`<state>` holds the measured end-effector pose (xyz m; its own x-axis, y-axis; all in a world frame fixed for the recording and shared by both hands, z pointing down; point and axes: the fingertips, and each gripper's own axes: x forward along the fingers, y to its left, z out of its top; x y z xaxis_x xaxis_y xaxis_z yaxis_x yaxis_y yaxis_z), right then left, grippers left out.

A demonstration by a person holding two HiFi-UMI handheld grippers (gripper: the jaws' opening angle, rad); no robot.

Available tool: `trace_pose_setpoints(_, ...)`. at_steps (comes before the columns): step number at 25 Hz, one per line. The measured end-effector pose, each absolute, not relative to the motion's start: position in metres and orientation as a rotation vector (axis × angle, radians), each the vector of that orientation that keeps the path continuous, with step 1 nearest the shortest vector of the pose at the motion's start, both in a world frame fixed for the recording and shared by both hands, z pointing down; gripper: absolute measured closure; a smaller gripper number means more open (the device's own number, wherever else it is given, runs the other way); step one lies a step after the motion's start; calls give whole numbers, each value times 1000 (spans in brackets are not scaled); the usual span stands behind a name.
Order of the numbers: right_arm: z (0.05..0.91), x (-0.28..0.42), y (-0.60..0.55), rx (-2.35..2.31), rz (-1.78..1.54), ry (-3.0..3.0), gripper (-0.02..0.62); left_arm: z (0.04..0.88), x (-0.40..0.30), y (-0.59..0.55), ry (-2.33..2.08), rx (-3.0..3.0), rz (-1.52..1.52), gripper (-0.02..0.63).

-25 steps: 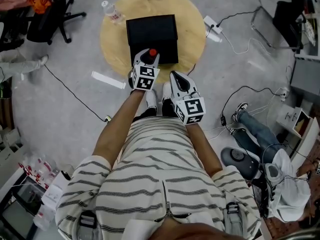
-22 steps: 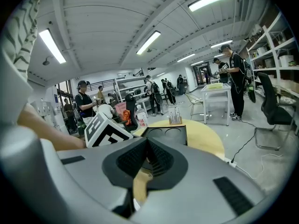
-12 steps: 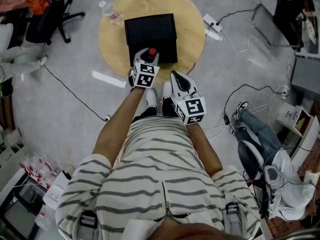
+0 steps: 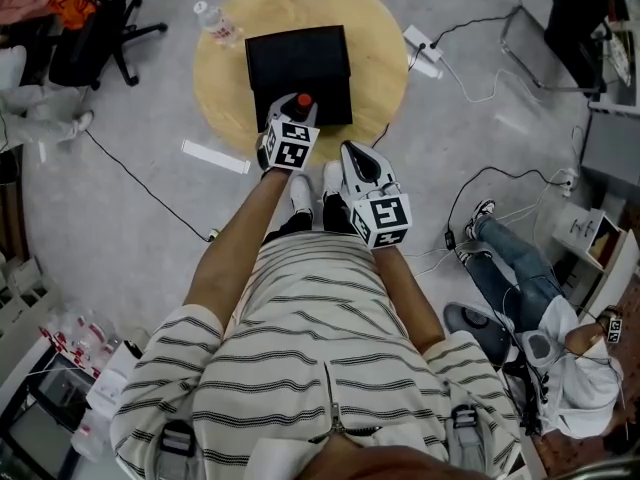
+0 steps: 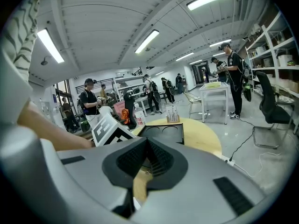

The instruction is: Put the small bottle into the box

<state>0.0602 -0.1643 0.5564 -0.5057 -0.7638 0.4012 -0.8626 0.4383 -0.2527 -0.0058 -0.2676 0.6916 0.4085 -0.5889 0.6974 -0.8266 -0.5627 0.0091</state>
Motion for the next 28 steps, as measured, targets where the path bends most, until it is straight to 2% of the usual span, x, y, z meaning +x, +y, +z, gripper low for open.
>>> trace_pose_setpoints(28, 556, 59, -164, 1400, 642, -2469, 577, 698, 0, -271, -1196, 2292, 951, 449)
